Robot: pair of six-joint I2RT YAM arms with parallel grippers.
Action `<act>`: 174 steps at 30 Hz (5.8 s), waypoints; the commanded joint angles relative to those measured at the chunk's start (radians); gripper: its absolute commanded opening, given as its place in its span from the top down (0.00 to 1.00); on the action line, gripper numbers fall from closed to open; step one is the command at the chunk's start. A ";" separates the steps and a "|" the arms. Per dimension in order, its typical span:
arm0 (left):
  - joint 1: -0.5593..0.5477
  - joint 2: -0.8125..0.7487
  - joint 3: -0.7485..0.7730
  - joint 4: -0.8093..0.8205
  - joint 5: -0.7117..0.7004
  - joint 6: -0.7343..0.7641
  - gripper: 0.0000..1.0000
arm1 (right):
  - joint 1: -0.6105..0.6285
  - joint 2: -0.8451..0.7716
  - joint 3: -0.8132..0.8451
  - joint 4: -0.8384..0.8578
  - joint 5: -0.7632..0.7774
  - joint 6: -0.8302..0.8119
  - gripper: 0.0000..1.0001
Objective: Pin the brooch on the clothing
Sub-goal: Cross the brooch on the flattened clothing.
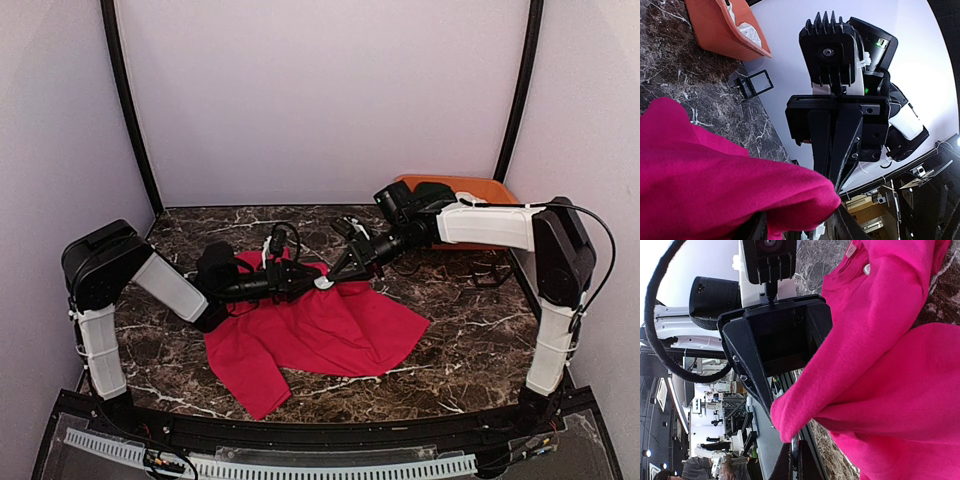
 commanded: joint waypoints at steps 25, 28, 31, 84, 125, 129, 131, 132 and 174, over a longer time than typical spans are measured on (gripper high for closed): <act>0.008 0.010 0.045 0.256 0.064 -0.025 0.61 | 0.017 0.010 0.034 -0.019 -0.016 -0.024 1.00; 0.008 0.011 0.049 0.245 0.070 -0.015 0.63 | 0.017 0.012 0.036 -0.022 -0.015 -0.023 1.00; 0.007 0.012 0.050 0.235 0.073 -0.009 0.64 | 0.017 0.016 0.038 -0.024 -0.013 -0.023 1.00; -0.021 0.012 0.068 0.287 0.095 -0.004 0.87 | -0.006 0.012 0.024 0.107 -0.132 0.117 1.00; -0.044 -0.114 0.062 -0.124 0.091 0.317 0.99 | -0.018 0.060 0.080 0.058 -0.084 0.193 1.00; -0.059 -0.152 0.067 -0.234 0.074 0.406 0.99 | -0.018 0.062 0.095 0.033 -0.071 0.185 1.00; -0.065 -0.166 0.075 -0.281 0.069 0.442 0.99 | -0.018 0.064 0.109 0.014 -0.058 0.173 1.00; -0.068 -0.175 0.076 -0.295 0.061 0.462 0.99 | -0.018 0.064 0.118 -0.004 -0.044 0.162 1.00; -0.109 -0.372 0.048 -0.714 -0.224 0.820 0.70 | -0.029 0.089 0.240 -0.268 0.123 0.000 1.00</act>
